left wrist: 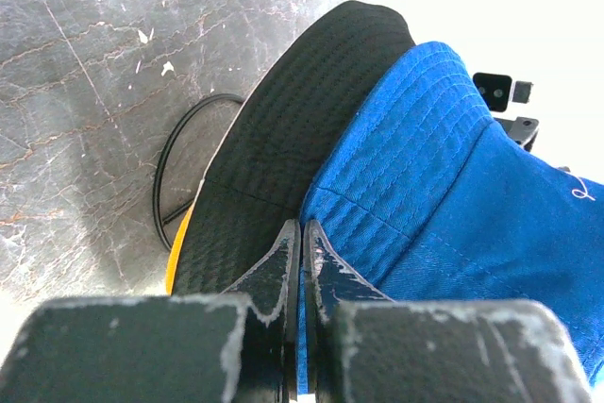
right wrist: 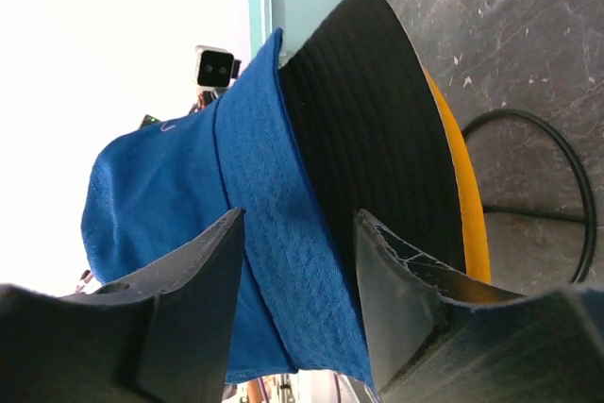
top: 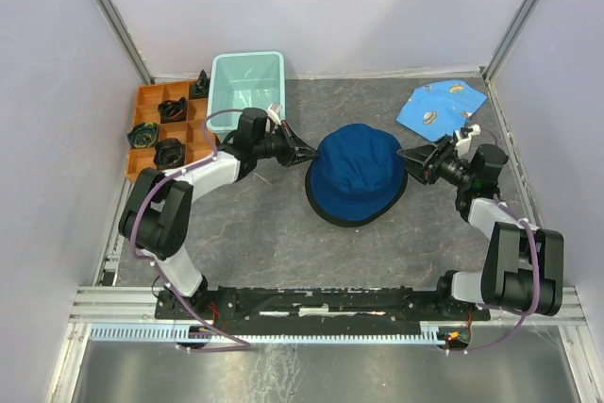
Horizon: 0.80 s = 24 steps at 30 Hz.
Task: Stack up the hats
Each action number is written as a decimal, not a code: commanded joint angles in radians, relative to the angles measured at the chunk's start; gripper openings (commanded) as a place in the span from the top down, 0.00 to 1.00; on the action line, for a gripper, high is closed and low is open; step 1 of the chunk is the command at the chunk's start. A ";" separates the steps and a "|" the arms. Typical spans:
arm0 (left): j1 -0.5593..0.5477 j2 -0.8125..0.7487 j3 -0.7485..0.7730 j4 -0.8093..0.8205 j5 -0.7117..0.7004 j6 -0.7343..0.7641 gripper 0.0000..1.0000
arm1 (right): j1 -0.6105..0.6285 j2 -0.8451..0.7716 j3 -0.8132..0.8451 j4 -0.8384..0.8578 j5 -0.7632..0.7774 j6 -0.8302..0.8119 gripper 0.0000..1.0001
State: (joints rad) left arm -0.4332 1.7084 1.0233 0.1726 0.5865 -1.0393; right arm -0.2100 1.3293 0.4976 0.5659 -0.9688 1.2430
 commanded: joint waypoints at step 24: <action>0.035 0.023 -0.098 0.100 0.000 0.036 0.97 | 0.017 0.021 -0.047 -0.290 0.157 -0.280 1.00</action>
State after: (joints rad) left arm -0.4194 1.7367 0.9737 0.2569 0.6094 -1.0389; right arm -0.1902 1.3281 0.4664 0.3832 -0.8928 1.0801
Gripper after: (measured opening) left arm 0.043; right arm 0.009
